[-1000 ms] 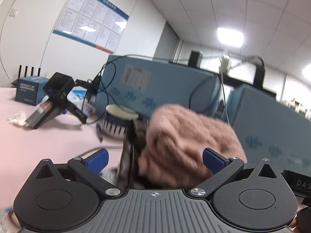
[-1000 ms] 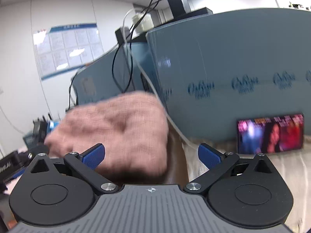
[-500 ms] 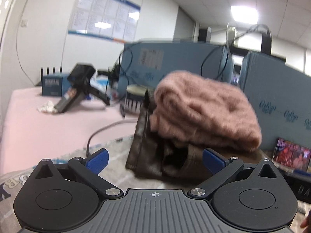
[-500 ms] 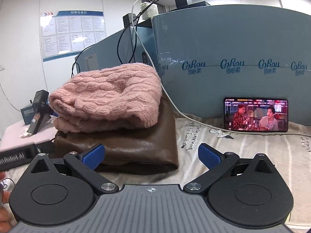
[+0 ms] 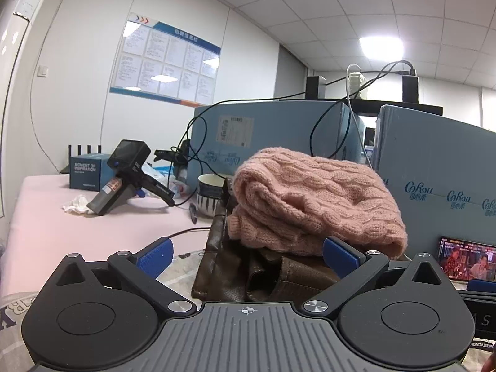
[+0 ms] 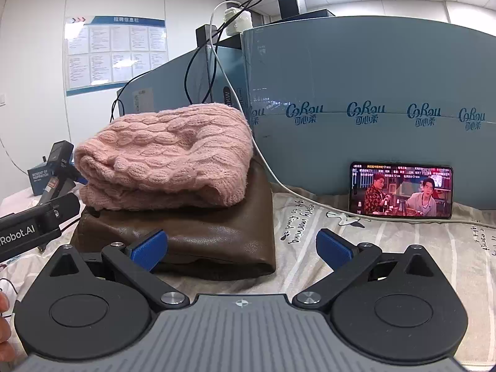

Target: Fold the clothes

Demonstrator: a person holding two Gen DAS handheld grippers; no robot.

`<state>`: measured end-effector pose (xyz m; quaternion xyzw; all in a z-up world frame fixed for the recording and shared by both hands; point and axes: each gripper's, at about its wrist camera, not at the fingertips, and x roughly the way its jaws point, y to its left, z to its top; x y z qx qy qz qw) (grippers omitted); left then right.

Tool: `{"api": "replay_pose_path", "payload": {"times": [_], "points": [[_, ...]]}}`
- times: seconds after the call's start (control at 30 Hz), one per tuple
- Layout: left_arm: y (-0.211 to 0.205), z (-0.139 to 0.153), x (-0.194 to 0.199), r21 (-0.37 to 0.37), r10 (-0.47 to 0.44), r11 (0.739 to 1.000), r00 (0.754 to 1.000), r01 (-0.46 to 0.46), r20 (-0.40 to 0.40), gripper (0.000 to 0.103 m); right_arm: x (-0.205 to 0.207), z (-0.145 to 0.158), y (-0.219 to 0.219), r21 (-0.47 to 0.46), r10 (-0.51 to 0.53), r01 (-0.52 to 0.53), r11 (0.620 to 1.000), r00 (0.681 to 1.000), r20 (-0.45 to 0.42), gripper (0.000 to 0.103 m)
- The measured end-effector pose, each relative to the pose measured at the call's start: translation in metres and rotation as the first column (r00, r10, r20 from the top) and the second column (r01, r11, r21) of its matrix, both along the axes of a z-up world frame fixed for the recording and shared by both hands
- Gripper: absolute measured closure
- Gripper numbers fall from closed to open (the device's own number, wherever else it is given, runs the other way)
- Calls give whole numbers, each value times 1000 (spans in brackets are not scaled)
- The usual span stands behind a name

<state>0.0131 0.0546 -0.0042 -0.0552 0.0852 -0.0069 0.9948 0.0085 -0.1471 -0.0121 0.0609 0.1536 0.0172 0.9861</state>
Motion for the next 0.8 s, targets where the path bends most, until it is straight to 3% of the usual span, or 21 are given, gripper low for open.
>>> {"api": "replay_pose_path", "payload": {"times": [0.8], "points": [[0,-1,1,1,2,1000,1000,-1,-4,0,3,-2,-2,10,7,-7,1000,1000,-27,0]]}}
